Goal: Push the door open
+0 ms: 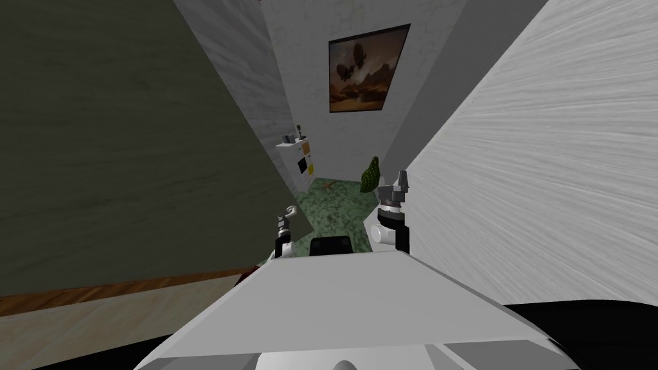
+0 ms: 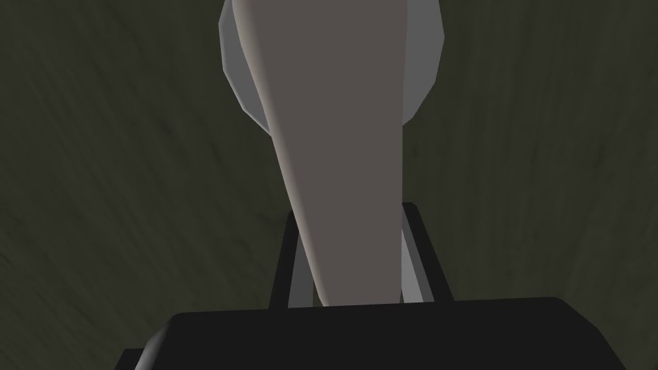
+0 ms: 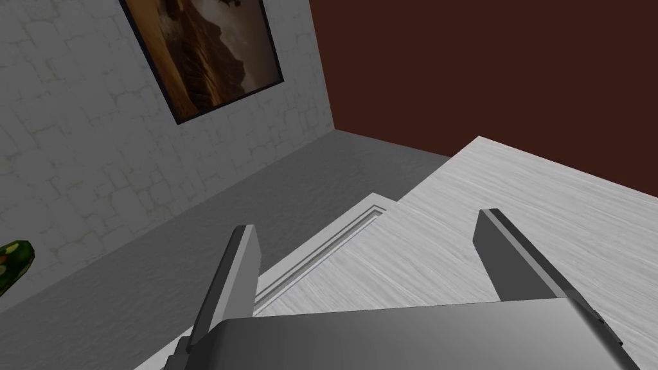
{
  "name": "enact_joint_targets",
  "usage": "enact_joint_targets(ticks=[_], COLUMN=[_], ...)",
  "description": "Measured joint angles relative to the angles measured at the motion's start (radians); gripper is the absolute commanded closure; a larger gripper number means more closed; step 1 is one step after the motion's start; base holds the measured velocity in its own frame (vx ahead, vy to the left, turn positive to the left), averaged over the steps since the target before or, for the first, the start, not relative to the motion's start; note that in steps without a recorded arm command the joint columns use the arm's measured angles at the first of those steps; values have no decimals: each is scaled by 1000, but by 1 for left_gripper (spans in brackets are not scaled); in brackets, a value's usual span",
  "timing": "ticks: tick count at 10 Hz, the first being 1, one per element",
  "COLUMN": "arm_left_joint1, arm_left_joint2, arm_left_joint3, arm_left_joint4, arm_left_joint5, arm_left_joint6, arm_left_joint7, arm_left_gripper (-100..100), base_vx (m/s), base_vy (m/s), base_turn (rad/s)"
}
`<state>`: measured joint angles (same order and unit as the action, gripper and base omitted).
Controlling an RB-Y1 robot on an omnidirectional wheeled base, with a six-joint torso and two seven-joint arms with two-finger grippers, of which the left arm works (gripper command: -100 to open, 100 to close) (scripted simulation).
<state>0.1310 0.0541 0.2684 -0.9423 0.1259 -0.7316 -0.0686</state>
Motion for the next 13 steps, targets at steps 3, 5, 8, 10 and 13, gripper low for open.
enact_joint_targets(ticks=[3,5,8,10,13], arm_left_joint1=[5,-1,7,21,16], arm_left_joint2=[10,15,5,-6,-15], arm_left_joint3=[30,54,83,105,138], arm_left_joint4=[-8,9,-8,-35,-23], arm_left_joint5=[16,29,44,55,72], arm_left_joint6=[4,-5,6,15,10], arm_left_joint7=[-8,-13,-26,-33,-41], arm_left_gripper=[100,100,100,100,100], base_vx=[195,175,189,181,185], base_vy=[-6,-6,3,-14,0], base_turn=[67,43,64,60,62])
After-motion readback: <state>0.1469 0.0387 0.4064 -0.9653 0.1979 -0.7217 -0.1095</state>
